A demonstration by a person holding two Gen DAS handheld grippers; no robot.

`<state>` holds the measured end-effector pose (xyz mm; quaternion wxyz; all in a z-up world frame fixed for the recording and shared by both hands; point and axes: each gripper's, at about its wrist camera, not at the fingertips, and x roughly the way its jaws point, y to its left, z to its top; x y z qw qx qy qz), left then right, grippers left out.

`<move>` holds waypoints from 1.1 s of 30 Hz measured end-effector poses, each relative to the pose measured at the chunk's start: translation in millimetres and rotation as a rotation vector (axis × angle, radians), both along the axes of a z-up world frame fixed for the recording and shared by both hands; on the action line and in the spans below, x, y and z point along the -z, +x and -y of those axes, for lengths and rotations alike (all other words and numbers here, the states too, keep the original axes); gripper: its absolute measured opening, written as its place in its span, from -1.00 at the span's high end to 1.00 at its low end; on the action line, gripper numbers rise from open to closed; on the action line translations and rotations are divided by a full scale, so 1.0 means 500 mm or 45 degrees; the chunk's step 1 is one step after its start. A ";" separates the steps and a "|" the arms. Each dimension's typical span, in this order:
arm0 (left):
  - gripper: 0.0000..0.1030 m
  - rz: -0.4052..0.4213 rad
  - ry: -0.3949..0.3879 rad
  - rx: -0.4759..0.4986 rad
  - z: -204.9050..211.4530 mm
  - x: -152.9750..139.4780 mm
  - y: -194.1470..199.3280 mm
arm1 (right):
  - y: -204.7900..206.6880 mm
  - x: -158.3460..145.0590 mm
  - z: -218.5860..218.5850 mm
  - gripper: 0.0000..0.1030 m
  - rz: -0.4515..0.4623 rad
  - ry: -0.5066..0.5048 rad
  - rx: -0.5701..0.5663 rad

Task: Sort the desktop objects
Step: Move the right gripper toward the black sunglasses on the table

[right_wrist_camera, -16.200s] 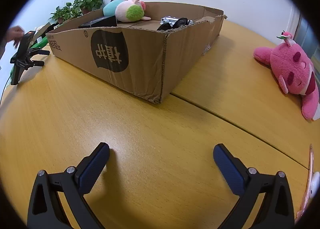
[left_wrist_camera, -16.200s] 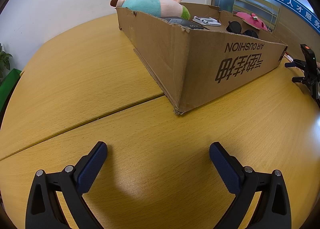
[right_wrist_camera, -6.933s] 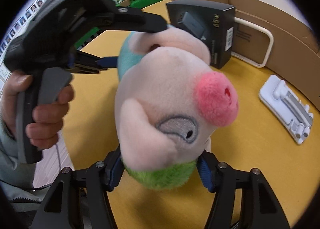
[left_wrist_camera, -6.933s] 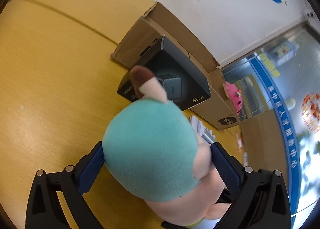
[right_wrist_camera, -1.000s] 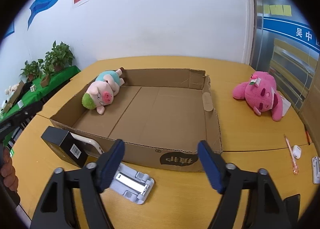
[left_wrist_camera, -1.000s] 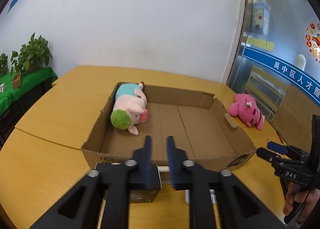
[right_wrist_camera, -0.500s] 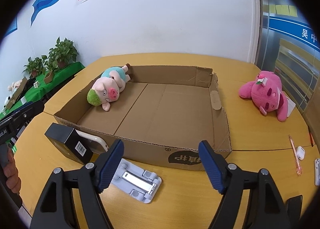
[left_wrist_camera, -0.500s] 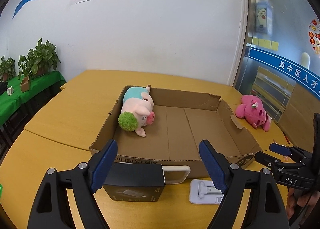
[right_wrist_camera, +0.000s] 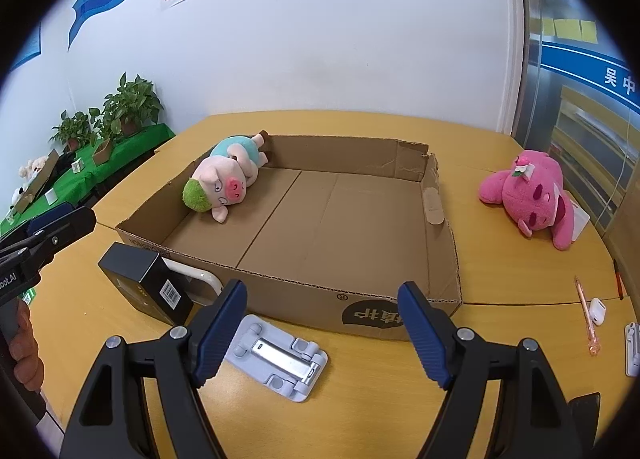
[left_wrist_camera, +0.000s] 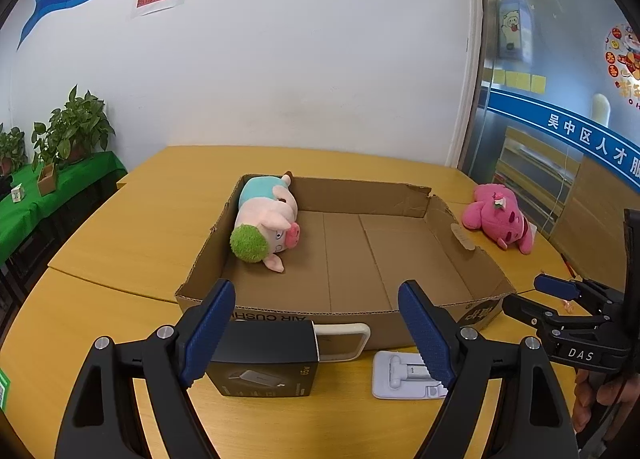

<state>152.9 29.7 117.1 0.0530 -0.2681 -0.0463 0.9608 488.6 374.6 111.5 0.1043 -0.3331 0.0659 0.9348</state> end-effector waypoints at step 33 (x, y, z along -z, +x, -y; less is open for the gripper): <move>-0.69 0.419 0.276 0.551 -0.051 0.160 0.097 | 0.260 0.156 -0.064 -0.51 0.398 0.013 -0.326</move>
